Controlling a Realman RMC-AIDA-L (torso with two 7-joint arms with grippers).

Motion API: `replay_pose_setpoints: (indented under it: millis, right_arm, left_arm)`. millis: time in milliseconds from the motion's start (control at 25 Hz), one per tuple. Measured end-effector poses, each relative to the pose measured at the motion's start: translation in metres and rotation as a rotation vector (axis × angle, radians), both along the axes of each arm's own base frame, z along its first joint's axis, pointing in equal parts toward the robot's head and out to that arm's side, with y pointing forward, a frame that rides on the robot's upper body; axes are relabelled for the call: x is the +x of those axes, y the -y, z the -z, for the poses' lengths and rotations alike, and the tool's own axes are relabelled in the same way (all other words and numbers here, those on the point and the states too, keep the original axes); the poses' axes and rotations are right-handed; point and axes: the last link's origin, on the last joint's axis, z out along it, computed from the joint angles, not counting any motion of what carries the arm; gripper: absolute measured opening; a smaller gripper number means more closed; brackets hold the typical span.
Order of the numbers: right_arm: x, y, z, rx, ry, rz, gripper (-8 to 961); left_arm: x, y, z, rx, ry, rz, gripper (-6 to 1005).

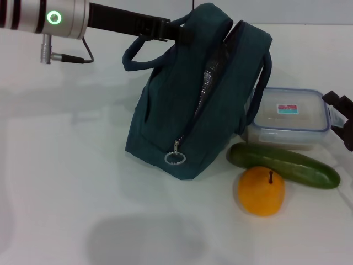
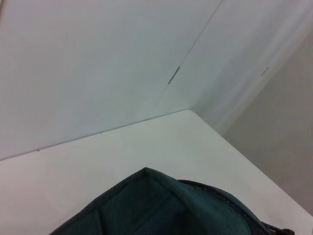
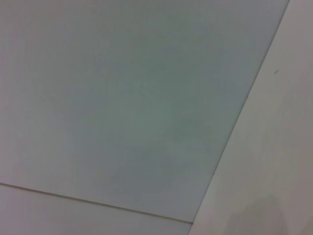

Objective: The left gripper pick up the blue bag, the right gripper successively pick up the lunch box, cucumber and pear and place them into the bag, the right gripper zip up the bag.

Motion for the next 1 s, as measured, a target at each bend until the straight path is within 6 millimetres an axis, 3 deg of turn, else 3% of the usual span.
replay_pose_setpoints:
  millis: [120, 760, 1000]
  right_arm:
    - [0.0, -0.0001, 0.0, 0.0, -0.001, 0.0, 574]
    - [0.0038, 0.0022, -0.0002, 0.003, -0.002, 0.02, 173]
    - [0.0071, 0.004, -0.0013, 0.006, 0.008, 0.028, 130]
  left_arm:
    - [0.0, 0.0, 0.0001, 0.0, 0.0, 0.0, 53]
    - [0.0013, 0.0001, 0.0013, -0.002, 0.006, -0.001, 53]
    - [0.0022, 0.0008, 0.0028, -0.005, 0.01, -0.001, 53]
